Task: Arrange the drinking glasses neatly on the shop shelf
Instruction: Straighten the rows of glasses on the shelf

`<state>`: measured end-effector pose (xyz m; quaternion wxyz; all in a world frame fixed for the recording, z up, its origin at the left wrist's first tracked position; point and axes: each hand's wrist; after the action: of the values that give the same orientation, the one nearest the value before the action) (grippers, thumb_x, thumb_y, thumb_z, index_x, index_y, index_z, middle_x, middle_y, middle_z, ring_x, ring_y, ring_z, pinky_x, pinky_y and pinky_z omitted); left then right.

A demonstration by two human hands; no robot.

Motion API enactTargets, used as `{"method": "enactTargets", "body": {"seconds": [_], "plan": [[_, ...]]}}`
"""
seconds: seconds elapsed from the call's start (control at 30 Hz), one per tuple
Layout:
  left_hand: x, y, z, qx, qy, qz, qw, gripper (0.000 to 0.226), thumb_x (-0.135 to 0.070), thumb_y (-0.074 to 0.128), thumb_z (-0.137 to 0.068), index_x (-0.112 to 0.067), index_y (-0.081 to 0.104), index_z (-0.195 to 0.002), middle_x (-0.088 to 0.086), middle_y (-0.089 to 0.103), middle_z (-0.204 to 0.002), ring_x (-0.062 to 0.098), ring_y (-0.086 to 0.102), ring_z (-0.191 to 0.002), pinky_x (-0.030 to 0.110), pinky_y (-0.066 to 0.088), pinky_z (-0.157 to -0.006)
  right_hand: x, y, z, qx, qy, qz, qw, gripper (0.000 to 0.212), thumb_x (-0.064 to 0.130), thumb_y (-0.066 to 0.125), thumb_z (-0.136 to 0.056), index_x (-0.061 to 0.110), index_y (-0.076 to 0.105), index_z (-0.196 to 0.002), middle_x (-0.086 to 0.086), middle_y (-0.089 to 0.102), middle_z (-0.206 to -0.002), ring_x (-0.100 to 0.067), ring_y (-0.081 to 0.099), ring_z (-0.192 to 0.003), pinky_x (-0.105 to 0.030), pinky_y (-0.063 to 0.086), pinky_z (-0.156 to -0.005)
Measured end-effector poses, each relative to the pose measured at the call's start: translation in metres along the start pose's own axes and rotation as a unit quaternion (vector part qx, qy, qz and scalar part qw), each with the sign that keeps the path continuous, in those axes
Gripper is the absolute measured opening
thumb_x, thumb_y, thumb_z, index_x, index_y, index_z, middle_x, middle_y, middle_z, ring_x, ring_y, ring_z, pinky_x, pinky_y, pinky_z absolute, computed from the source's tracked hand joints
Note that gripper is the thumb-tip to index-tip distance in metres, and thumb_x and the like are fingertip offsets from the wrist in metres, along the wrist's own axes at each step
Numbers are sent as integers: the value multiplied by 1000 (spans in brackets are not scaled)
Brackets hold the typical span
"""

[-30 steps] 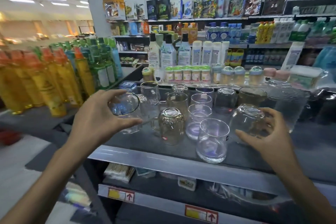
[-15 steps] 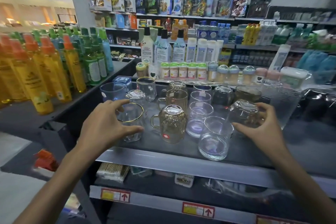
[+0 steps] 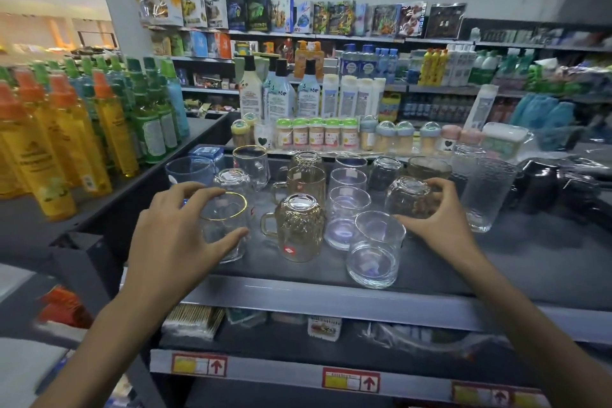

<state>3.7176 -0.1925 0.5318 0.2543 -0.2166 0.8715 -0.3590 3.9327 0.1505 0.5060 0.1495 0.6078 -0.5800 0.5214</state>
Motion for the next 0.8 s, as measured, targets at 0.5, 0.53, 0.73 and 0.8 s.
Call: {"method": "enactTargets", "body": {"seconds": [0.5, 0.53, 0.73, 0.8], "plan": [[-97, -7, 47, -40, 140, 165, 976, 41, -44, 70, -88, -26, 68, -125, -8, 63, -122, 18, 61, -113, 43, 53, -88, 8, 14, -3, 44, 40, 52, 997, 107, 42, 98, -59, 18, 38, -143, -7, 54, -141, -25, 55, -127, -31, 42, -101], [-103, -5, 46, -33, 144, 175, 974, 41, -45, 70, -89, -27, 68, -125, -9, 63, -122, 18, 61, -112, 43, 54, -87, 8, 13, -3, 49, 40, 50, 997, 107, 42, 98, -59, 19, 37, -144, -7, 54, -141, -24, 55, -127, -32, 43, -103], [-140, 18, 43, 7, 182, 220, 958, 40, -42, 71, -90, -25, 67, -126, -8, 64, -120, 17, 62, -110, 41, 55, -86, 6, -13, 17, 20, 44, 46, 998, 98, 28, 95, -69, 18, 39, -150, -2, 58, -123, -18, 62, -111, -43, 53, -101], [-158, 25, 43, 20, 196, 237, 951, 40, -41, 71, -90, -25, 66, -126, -8, 64, -119, 18, 63, -107, 41, 56, -83, 6, -36, 34, -12, 31, 35, 999, 82, 18, 90, -76, 19, 46, -145, 2, 59, -116, -17, 62, -108, -42, 55, -100]]}}
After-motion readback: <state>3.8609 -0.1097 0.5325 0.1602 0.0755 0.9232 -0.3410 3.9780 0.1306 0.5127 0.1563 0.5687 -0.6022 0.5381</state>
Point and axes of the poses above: each hand's wrist, its own z-axis away from the middle knuckle, its own y-axis out of the palm, x = y × z
